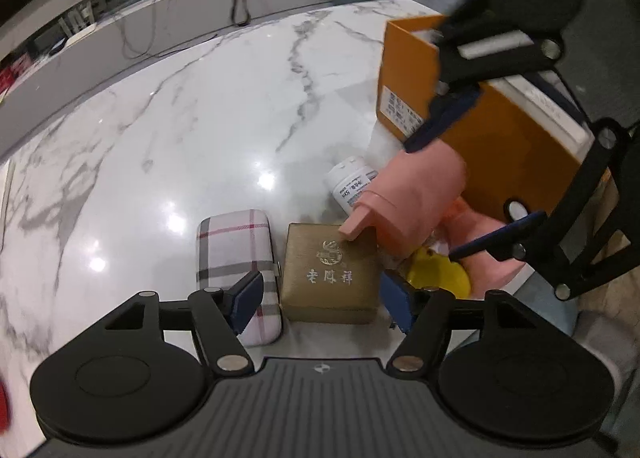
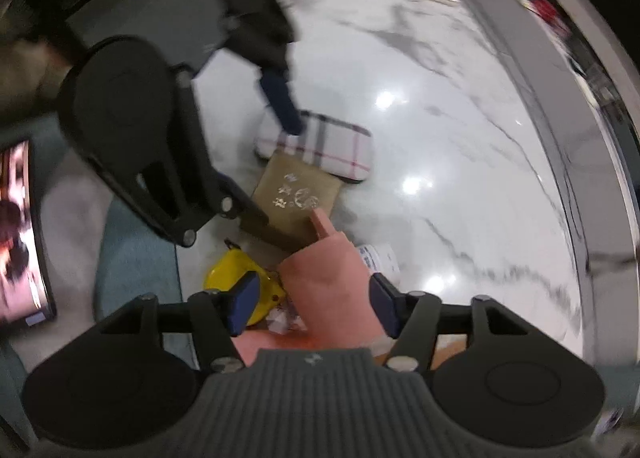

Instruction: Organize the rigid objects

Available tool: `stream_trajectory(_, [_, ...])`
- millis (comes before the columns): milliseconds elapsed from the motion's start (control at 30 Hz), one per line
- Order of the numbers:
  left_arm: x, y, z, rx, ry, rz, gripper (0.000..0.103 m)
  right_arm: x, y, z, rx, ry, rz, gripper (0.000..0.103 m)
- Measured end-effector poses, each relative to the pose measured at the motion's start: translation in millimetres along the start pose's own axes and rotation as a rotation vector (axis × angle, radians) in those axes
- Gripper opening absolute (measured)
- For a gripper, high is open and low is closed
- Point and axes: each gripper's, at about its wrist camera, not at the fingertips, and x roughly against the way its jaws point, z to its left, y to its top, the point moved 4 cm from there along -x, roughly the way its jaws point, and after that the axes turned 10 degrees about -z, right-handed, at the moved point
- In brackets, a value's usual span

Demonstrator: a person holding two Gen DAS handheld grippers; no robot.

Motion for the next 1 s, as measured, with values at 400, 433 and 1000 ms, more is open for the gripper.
stream_trajectory(400, [-30.6,-3.2,5.8,-0.015,-0.091,0.043,0.082,-38.7,9.0,-2.4,0.140,0.089,0.120,0.063])
stream_trajectory(433, [-32.5,-4.2,6.3,-0.008,-0.093,0.047,0.082,-40.8,9.1,-1.8,0.144,0.092,0.123,0.063])
stream_trajectory(1000, [-39.8,-2.2,2.1,0.046,-0.052,0.083,0.067,-6.4,16.3,-10.6,0.044,0.036,0.086,0.056])
